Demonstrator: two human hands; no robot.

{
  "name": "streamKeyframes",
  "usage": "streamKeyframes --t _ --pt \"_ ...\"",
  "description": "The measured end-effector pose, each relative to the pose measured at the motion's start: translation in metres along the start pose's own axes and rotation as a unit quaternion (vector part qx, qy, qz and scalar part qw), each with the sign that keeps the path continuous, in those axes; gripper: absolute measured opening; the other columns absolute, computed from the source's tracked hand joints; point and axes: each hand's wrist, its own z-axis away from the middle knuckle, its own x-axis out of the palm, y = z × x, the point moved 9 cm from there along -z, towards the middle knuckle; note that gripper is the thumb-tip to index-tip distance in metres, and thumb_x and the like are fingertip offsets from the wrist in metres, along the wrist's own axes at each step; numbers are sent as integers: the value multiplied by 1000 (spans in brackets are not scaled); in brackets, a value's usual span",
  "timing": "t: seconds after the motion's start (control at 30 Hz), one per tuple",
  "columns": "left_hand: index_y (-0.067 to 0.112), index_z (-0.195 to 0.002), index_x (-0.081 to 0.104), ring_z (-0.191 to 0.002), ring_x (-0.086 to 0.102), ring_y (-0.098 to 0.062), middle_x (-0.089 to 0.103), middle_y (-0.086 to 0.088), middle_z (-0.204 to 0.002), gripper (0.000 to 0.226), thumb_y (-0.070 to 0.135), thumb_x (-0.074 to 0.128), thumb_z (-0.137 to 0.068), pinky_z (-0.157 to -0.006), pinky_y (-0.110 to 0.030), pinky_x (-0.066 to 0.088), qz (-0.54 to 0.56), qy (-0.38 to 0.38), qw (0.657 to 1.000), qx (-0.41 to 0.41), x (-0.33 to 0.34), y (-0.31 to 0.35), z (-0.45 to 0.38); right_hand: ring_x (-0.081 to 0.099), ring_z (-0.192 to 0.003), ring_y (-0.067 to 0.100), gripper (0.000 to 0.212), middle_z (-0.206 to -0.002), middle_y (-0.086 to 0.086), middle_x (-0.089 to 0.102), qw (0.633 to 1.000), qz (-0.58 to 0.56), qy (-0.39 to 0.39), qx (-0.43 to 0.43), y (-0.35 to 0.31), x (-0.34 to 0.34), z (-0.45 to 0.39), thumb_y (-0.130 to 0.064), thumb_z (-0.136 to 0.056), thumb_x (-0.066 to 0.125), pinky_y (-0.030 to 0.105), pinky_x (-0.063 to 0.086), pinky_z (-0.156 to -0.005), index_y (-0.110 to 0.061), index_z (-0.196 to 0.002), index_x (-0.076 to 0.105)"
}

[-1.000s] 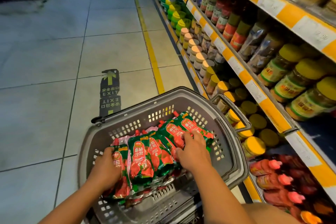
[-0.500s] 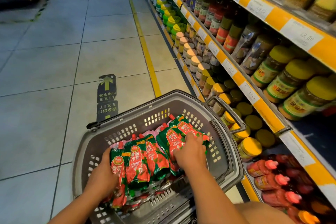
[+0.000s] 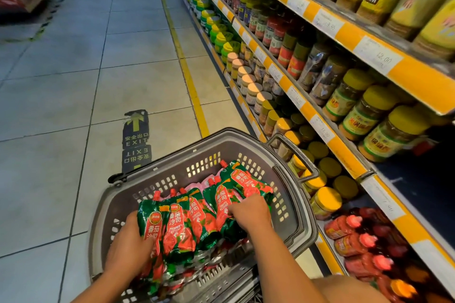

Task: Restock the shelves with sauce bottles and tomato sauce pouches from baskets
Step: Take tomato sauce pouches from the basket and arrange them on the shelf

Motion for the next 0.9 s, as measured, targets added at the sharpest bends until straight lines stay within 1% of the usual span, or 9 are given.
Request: streamKeyframes --t 0.17,0.27,0.37,0.43,0.5,0.57,0.7,0.8,0.9 --pt "18 -133 49 -78 66 -17 64 7 -87 54 14 78 -88 -68 -37 53 41 21 999 2 -9 7 7 33 -46 16 38 -57 -1 40 992 -124 -27 4 6 -2 8 -15 -81 76 26 28 -48 -18 -68 40" --pt "24 -135 47 -83 68 -24 70 0 -96 58 15 79 -87 -78 -44 57 56 36 998 17 -17 14 11 40 -54 19 36 -61 0 48 975 -214 -44 26 7 -5 17 -13 -77 77 35 38 -56 -15 -63 44" --pt "28 -136 44 -82 67 -25 72 -3 -102 60 17 79 -89 -84 -51 60 74 53 995 28 -26 20 15 60 -75 26 17 -84 13 62 949 -300 -88 33 4 -7 28 -14 -76 79 39 51 -68 -8 -79 63" --pt "29 -140 42 -80 67 -20 71 -3 -102 62 21 78 -90 -80 -52 61 86 64 993 41 -34 28 18 68 -81 31 18 -87 16 67 923 -356 -143 38 0 -4 38 -7 -80 76 43 57 -74 -1 -95 67" --pt "26 -147 40 -88 66 -22 70 -8 -118 70 21 78 -89 -82 -53 59 98 76 991 59 -44 40 22 72 -80 34 15 -86 20 71 890 -411 -193 35 -4 -4 49 2 -85 70 50 62 -82 3 -99 64" --pt "25 -150 41 -102 67 -29 67 -10 -130 74 20 80 -87 -89 -57 56 112 86 987 70 -56 50 27 70 -70 31 13 -77 16 67 870 -438 -227 26 -9 -6 61 8 -87 64 47 62 -71 -2 -94 59" --pt "35 -142 41 -116 65 -38 65 -13 -134 72 22 83 -85 -94 -64 54 157 81 982 68 -74 69 41 60 -69 24 24 -81 12 60 857 -462 -229 -4 -10 -19 77 11 -80 61 40 52 -66 -11 -87 56" --pt "24 -140 46 -117 63 -43 63 -19 -136 67 15 81 -85 -94 -64 53 207 72 973 71 -85 91 56 67 -91 34 40 -98 19 70 828 -510 -231 -38 -17 -31 89 20 -82 57 47 58 -85 -1 -116 60" --pt "14 -146 46 -118 63 -44 62 -21 -137 71 12 81 -83 -95 -62 52 268 47 958 87 -90 114 72 72 -91 33 47 -104 20 75 819 -526 -217 -74 -18 -49 107 17 -85 64 51 59 -92 -2 -127 57"
